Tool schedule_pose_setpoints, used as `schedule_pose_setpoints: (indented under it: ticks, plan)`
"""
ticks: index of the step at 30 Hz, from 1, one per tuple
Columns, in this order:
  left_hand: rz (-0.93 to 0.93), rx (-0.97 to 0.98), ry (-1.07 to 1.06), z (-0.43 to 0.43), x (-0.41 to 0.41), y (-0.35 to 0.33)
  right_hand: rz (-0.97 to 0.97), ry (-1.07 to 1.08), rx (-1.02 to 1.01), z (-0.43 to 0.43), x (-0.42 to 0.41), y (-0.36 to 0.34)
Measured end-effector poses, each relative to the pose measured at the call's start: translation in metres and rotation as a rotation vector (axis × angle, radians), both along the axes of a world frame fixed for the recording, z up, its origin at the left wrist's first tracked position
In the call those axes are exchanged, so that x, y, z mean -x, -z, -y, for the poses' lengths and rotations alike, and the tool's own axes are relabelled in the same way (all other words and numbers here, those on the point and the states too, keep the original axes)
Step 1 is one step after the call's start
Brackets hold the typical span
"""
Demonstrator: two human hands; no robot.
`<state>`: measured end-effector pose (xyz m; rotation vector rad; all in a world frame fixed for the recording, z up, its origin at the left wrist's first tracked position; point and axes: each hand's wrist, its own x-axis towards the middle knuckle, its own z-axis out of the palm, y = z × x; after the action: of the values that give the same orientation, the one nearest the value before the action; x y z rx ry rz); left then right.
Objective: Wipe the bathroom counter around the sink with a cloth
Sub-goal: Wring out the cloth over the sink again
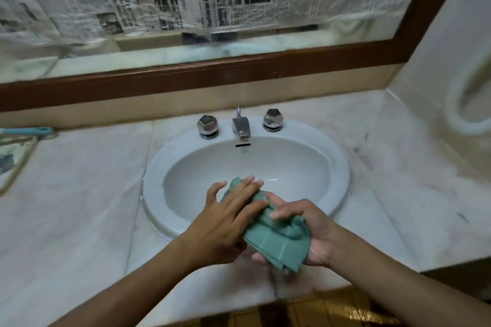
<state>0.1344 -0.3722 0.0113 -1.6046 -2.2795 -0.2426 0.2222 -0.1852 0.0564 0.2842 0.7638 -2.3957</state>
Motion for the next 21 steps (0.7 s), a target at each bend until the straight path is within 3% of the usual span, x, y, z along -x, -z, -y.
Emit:
schedule_pose_setpoints:
  ticks: [4,11,15,18,21]
  plan:
    - [-0.045,-0.089,0.078,-0.015,0.014,-0.021,-0.027,-0.052,-0.219,-0.003,0.016,-0.011]
    - [-0.095,0.133,-0.022,-0.038,0.068,-0.066,-0.25,0.046,-0.898,-0.019,0.06,-0.047]
    - [-0.233,0.266,-0.063,-0.05,0.087,-0.087,-0.317,-0.242,-1.096,-0.025,0.078,-0.051]
    - [-0.186,0.357,-0.155,-0.059,0.082,-0.09,-0.366,-0.332,-1.362,-0.026,0.093,-0.049]
    - [-0.013,0.435,-0.295,-0.064,0.081,-0.083,-0.425,-0.397,-1.742,-0.022,0.108,-0.038]
